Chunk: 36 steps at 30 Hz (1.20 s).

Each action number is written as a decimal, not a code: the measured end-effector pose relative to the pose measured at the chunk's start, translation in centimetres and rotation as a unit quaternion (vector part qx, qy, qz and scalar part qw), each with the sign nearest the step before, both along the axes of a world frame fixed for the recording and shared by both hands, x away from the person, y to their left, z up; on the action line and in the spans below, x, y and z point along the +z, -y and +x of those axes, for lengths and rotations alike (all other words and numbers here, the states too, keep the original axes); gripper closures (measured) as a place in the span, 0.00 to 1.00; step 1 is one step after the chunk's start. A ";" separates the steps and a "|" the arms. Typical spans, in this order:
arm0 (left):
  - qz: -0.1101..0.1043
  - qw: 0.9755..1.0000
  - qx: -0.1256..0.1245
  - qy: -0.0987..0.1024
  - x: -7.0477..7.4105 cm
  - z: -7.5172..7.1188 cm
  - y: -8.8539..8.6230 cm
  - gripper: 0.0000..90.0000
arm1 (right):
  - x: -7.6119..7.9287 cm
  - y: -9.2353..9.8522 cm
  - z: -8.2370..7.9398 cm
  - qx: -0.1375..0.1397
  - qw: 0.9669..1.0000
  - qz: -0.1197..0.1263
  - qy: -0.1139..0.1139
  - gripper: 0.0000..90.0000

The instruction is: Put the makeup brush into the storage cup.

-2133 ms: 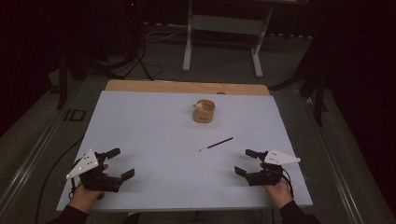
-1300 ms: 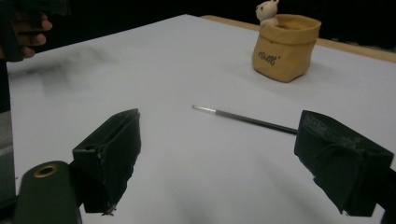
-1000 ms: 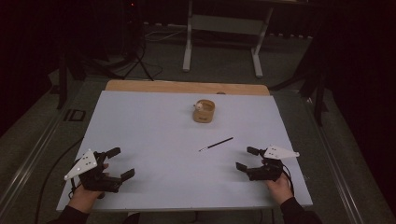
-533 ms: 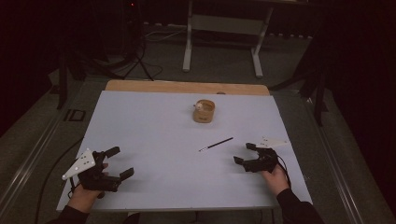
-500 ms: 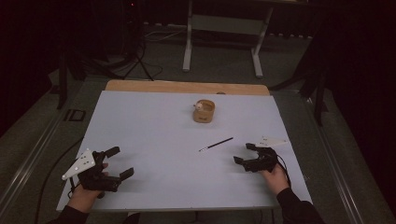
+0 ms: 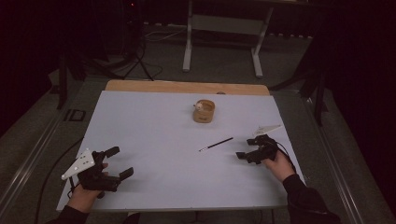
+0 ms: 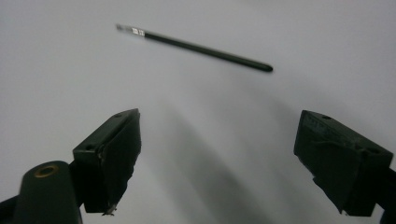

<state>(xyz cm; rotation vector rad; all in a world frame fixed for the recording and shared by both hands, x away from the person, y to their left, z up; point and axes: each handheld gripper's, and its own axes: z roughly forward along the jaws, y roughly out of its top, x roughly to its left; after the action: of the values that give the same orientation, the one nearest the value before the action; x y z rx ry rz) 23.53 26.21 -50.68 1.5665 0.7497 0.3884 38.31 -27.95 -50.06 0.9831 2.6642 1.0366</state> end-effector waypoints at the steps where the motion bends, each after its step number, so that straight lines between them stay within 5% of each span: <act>1: 0.001 1.000 0.000 -0.001 0.0 0.0 0.0 0.00 | 0.1 -0.1 0.2 0.004 1.000 -0.014 0.002 0.17; 10: -0.002 1.000 -0.002 -0.002 0.0 0.0 0.0 0.00 | 0.5 -0.9 1.9 0.053 0.995 -0.060 -0.058 0.18; 19: 0.002 1.000 -0.003 -0.001 0.0 0.0 0.0 0.00 | 2.3 -1.7 3.6 0.086 0.986 -0.119 -0.082 0.16; 23: 0.000 1.000 -0.003 -0.002 0.0 0.0 0.0 0.00 | 3.0 -1.8 4.3 0.096 0.983 -0.127 -0.088 0.16; 25: -0.001 1.000 -0.003 -0.003 0.0 0.0 0.0 0.00 | 3.4 -2.0 5.0 0.113 0.979 -0.147 -0.084 0.16; 27: -0.002 1.000 -0.004 -0.003 0.0 0.0 0.0 0.00 | 3.5 -2.1 5.6 0.123 0.975 -0.156 -0.104 0.16; 30: -0.002 1.000 -0.004 -0.004 -0.1 0.0 0.0 0.00 | 3.5 -2.2 6.1 0.131 0.972 -0.160 -0.111 0.16; 36: -0.004 1.000 -0.004 -0.005 -0.1 0.0 -0.1 0.00 | 3.6 -2.9 6.7 0.193 0.960 -0.184 -0.085 0.16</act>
<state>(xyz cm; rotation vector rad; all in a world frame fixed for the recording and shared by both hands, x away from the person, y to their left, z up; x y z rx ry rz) 23.53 26.28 -50.75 1.5652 0.7521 0.3710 45.06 -25.05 -46.50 0.5104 3.1122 0.4815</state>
